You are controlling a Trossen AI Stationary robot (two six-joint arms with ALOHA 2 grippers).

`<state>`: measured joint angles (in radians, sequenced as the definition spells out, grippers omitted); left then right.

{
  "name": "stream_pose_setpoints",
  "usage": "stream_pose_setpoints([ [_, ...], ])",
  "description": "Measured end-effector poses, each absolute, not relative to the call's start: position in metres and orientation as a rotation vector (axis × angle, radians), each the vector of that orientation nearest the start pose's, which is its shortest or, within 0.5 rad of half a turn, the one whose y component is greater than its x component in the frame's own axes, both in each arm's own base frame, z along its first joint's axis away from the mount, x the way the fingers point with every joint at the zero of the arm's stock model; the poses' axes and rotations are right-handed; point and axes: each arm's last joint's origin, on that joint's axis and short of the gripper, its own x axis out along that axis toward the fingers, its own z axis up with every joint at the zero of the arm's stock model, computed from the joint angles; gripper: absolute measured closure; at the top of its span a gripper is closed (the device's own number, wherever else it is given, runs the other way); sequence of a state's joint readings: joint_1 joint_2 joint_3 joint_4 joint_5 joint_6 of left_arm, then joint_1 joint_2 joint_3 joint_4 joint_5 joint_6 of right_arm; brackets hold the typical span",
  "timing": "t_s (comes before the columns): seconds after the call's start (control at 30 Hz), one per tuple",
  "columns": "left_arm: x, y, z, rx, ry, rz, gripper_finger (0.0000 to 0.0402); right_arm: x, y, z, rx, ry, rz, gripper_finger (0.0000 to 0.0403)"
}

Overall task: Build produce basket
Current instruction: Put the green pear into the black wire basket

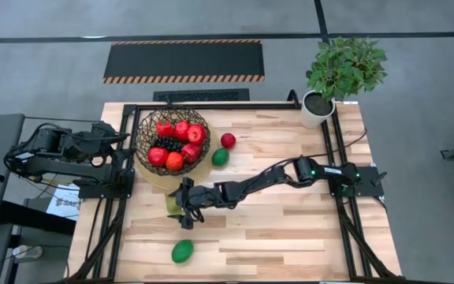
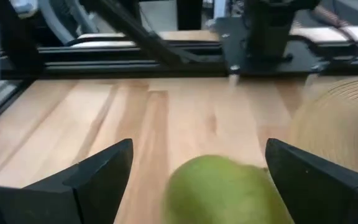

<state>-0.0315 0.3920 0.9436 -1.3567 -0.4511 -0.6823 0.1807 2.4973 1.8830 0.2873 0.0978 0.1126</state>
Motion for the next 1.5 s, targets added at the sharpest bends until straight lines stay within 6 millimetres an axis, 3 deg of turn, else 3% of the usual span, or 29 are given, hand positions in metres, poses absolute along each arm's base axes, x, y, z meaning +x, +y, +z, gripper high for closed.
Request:
stream_pose_setpoints([
  [0.33,0.019,0.012,0.316,-0.442,0.612,0.645,0.0072,0.553,0.086,0.11,0.08,0.365,0.033,0.0019],
  [0.5,0.019,0.012,0.316,-0.436,0.613,0.645,0.0072,0.553,0.087,0.109,0.079,0.374,0.027,0.0033],
  [0.73,0.019,0.012,0.316,-0.436,0.612,0.646,0.0072,0.552,0.086,0.107,0.127,0.388,0.013,0.0089],
  [0.9,0.019,0.012,0.316,-0.436,0.612,0.647,0.0072,0.552,0.09,0.108,0.128,0.385,0.017,0.0096],
  [1.13,0.019,0.012,0.316,-0.436,0.612,0.646,0.0072,0.559,0.098,0.129,0.138,0.359,0.054,0.0099],
  [1.5,0.019,0.012,0.316,-0.437,0.613,0.646,0.0072,0.576,0.101,0.22,0.039,0.259,0.175,0.0085],
])
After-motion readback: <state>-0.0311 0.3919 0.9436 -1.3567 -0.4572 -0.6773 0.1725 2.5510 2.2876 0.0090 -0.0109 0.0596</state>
